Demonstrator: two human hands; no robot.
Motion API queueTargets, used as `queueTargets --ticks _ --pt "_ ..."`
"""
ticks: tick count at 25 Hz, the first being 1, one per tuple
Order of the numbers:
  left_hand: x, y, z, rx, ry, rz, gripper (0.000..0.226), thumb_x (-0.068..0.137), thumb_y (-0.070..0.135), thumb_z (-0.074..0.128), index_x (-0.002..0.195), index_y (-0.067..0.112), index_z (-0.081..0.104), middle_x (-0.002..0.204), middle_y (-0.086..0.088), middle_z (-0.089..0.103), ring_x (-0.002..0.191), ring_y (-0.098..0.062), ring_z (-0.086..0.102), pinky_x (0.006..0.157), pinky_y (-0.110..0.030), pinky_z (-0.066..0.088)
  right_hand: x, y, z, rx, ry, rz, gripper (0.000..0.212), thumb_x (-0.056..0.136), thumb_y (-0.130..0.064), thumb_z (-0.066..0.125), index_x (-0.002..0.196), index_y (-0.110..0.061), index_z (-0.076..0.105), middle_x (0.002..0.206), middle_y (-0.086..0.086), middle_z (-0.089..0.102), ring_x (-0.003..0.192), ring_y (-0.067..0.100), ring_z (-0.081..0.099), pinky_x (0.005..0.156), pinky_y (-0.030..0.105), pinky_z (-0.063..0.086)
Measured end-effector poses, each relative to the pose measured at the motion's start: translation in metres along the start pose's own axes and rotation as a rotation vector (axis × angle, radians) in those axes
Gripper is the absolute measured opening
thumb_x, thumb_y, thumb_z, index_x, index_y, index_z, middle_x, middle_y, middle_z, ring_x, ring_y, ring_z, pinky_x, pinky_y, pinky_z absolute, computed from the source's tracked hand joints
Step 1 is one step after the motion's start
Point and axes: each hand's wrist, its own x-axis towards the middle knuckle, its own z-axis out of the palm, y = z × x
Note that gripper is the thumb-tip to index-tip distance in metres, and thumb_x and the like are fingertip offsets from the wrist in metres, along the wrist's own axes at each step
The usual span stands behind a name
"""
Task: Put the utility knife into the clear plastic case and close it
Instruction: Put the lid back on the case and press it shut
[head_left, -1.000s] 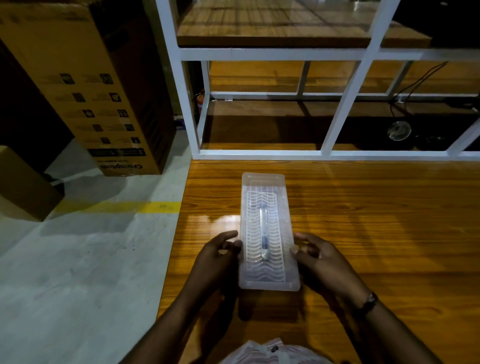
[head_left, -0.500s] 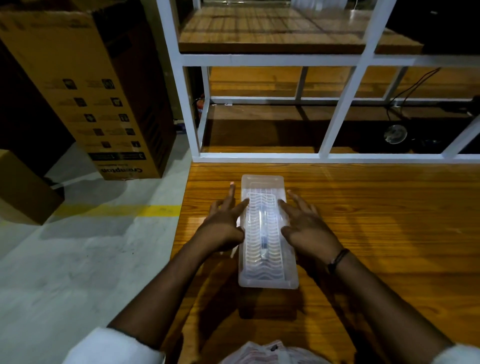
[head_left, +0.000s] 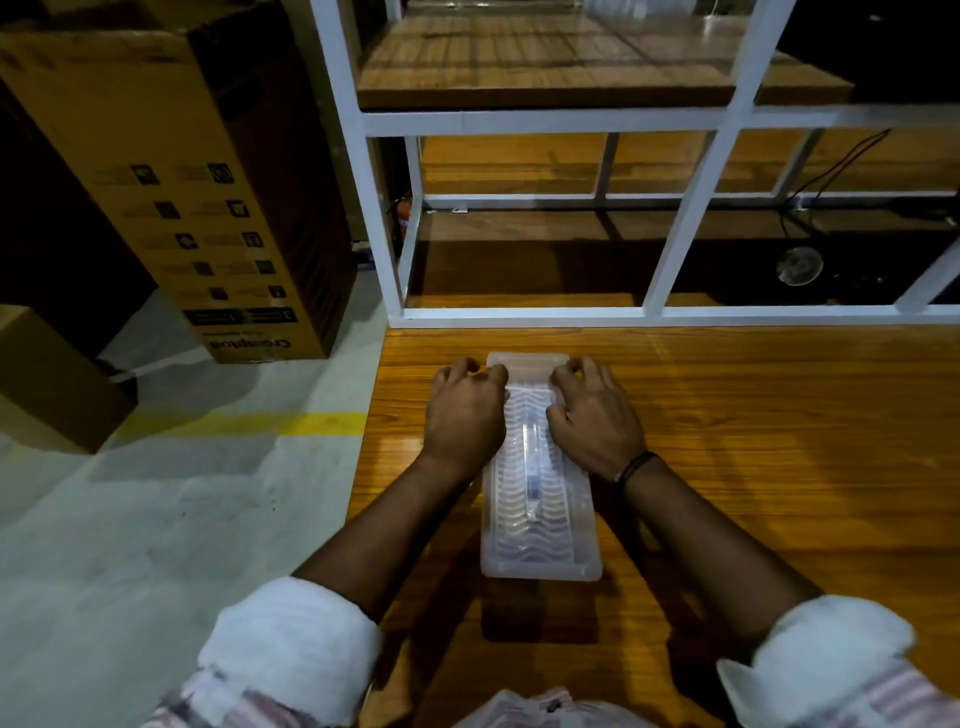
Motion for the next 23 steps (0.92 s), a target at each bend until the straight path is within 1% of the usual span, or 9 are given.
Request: queueTargets --ticks 3,5,6,8,11,13,15,20,23 --pt "0.006 -0.001 0.006 0.032 0.073 0.025 0.017 0.092 0.026 0.065 0.099 0.016 0.077 0.088 -0.007 0.079 0.104 -0.031 0.066 0.085 -0.041 0.050 0.012 -0.002 0.008 0.068 -0.024 -0.006 0.051 0.090 -0.026 0.051 0.137 -0.007 0.042 0.148 0.019 0.043 0.135 0.037 0.043 0.105 0.048 0.045" --pt "0.016 0.000 0.010 0.088 0.113 0.019 0.013 0.089 0.026 0.070 0.087 0.015 0.078 0.079 -0.007 0.077 0.094 -0.031 0.067 0.078 -0.039 0.051 0.016 -0.002 0.012 0.078 -0.020 -0.015 0.054 0.091 -0.024 0.051 0.139 -0.003 0.039 0.144 0.021 0.046 0.128 0.039 0.048 0.102 0.046 0.046" --pt "0.022 0.000 0.011 0.105 0.122 0.016 0.015 0.091 0.027 0.070 0.088 0.015 0.078 0.080 -0.007 0.077 0.094 -0.031 0.067 0.079 -0.040 0.051 0.017 -0.003 0.012 0.076 -0.013 -0.013 0.051 0.090 -0.024 0.052 0.135 -0.003 0.041 0.136 0.021 0.050 0.120 0.039 0.052 0.095 0.043 0.048" --pt "0.032 0.000 0.017 0.126 0.118 0.031 0.022 0.096 0.028 0.062 0.103 0.014 0.077 0.095 -0.008 0.076 0.104 -0.031 0.063 0.087 -0.043 0.048 0.018 -0.001 0.012 0.071 0.016 -0.015 0.040 0.087 -0.023 0.054 0.122 -0.004 0.046 0.118 0.019 0.054 0.100 0.037 0.056 0.079 0.037 0.042" --pt "0.039 -0.007 0.028 0.101 0.070 0.042 0.031 0.102 0.028 0.051 0.123 0.014 0.069 0.125 -0.010 0.063 0.137 -0.035 0.048 0.106 -0.050 0.040 0.019 -0.001 0.012 0.085 0.041 -0.037 0.039 0.084 -0.024 0.055 0.117 -0.004 0.048 0.111 0.017 0.056 0.091 0.035 0.055 0.074 0.033 0.036" --pt "0.042 -0.011 0.031 0.076 0.025 0.033 0.038 0.105 0.029 0.046 0.136 0.014 0.063 0.144 -0.012 0.058 0.152 -0.038 0.033 0.115 -0.055 0.034 0.018 0.000 0.015 0.097 0.047 -0.046 0.046 0.083 -0.029 0.052 0.122 -0.004 0.048 0.115 0.018 0.057 0.095 0.036 0.057 0.077 0.037 0.043" --pt "0.046 -0.012 0.031 0.058 -0.031 0.017 0.044 0.107 0.029 0.041 0.146 0.014 0.054 0.156 -0.011 0.052 0.156 -0.036 0.027 0.120 -0.055 0.028 0.019 0.001 0.017 0.104 0.047 -0.046 0.054 0.084 -0.032 0.049 0.129 -0.004 0.048 0.124 0.019 0.057 0.104 0.036 0.058 0.085 0.041 0.048" --pt "0.050 -0.009 0.030 0.037 -0.060 -0.008 0.048 0.103 0.024 0.041 0.148 0.013 0.053 0.147 -0.010 0.061 0.144 -0.031 0.045 0.117 -0.051 0.033 0.020 0.004 0.027 0.191 0.015 -0.005 0.052 0.098 -0.030 0.051 0.143 -0.005 0.040 0.153 0.020 0.041 0.141 0.035 0.040 0.112 0.045 0.041" --pt "0.046 -0.007 0.030 0.030 -0.059 -0.027 0.049 0.103 0.023 0.040 0.149 0.013 0.052 0.146 -0.010 0.062 0.138 -0.033 0.050 0.111 -0.049 0.038 0.016 0.003 0.024 0.135 0.077 -0.005 0.048 0.100 -0.023 0.048 0.144 -0.003 0.045 0.157 0.020 0.038 0.146 0.033 0.036 0.118 0.042 0.034"
